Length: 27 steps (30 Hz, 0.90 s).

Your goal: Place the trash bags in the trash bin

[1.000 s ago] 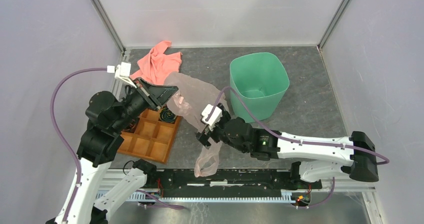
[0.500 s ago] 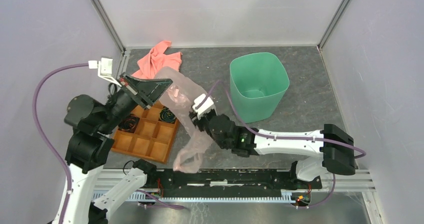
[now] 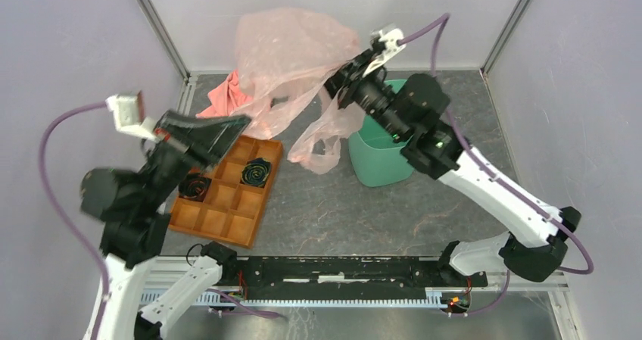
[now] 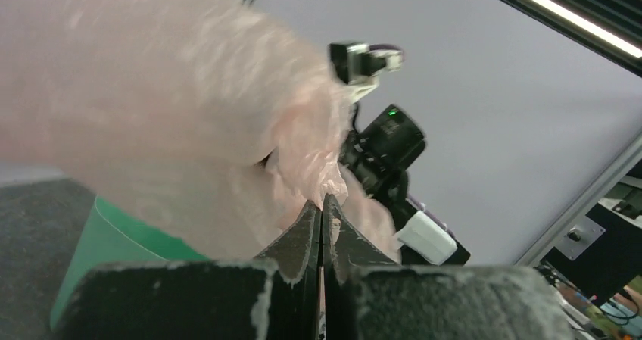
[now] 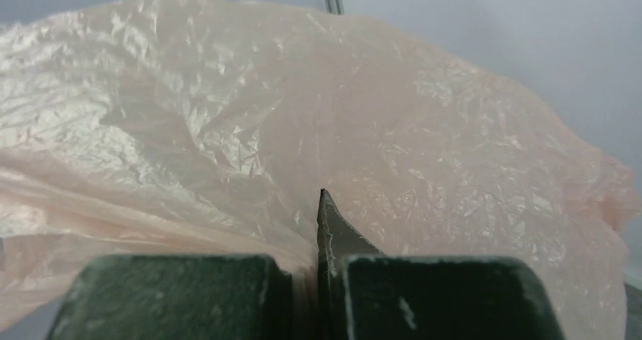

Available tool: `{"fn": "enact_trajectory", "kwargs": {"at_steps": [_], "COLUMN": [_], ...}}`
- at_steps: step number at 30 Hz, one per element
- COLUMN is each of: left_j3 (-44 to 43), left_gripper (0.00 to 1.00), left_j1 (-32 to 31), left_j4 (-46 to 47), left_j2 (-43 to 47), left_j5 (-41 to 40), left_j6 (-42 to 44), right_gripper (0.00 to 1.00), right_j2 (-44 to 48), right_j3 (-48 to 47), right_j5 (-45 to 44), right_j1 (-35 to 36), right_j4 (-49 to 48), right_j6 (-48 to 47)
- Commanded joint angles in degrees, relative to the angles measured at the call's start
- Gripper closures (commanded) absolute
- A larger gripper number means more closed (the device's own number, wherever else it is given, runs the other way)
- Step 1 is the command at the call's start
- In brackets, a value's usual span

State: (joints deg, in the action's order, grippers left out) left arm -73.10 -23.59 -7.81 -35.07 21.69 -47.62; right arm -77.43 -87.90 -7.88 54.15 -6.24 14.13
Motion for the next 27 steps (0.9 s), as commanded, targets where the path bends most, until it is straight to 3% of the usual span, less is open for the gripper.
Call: {"fn": "enact_trajectory", "kwargs": {"at_steps": [1, 5, 7, 9, 12, 15, 18, 22, 27], "left_j3": [1.75, 0.52, -1.27, -3.76, -7.85, -6.89, -6.37, -9.13, -11.46], "left_gripper": [0.96, 0.96, 0.9, 0.75, 0.41, 0.2, 0.06, 0.0, 0.0], "left_j1": [-0.02, -1.34, -3.8, -7.97, -11.36, -11.53, -11.55, -11.47, -11.47], "left_j4": [11.66, 22.27, 23.07, 22.66, 17.0, 15.26, 10.85, -2.66, -14.49], "left_j2": [-9.31, -15.67, -17.77, -20.1, -22.43, -20.74, -17.05, -14.4, -17.1], "left_j5": [4.74, 7.38, 5.63, 4.13, 2.76, 2.06, -1.6, -12.24, -30.84], "left_j6": [-9.89, -14.43, -13.1, -10.39, -4.61, -0.96, 6.58, 17.61, 19.74], "right_gripper": [1.0, 0.99, 1.0, 1.0, 1.0, 1.0, 1.0, 1.0, 1.0], "right_j2": [2.27, 6.61, 8.27, 9.71, 11.73, 13.17, 14.34, 13.16, 11.27], "right_j3": [-7.73, -8.78, -8.41, -7.51, -6.78, -7.62, -6.59, -7.49, -8.3], "right_j5": [11.43, 9.75, 8.38, 8.44, 8.54, 8.85, 9.97, 3.4, 3.32], "right_j1": [-2.89, -4.18, -5.35, -6.61, -8.55, -10.56, -12.6, -15.45, -20.22], "right_j4": [16.55, 23.35, 26.32, 28.79, 32.38, 35.89, 36.88, 41.06, 46.42], "right_j6": [-1.72, -3.49, -2.84, -1.71, -0.5, -1.15, -4.25, -9.27, -11.69]}}
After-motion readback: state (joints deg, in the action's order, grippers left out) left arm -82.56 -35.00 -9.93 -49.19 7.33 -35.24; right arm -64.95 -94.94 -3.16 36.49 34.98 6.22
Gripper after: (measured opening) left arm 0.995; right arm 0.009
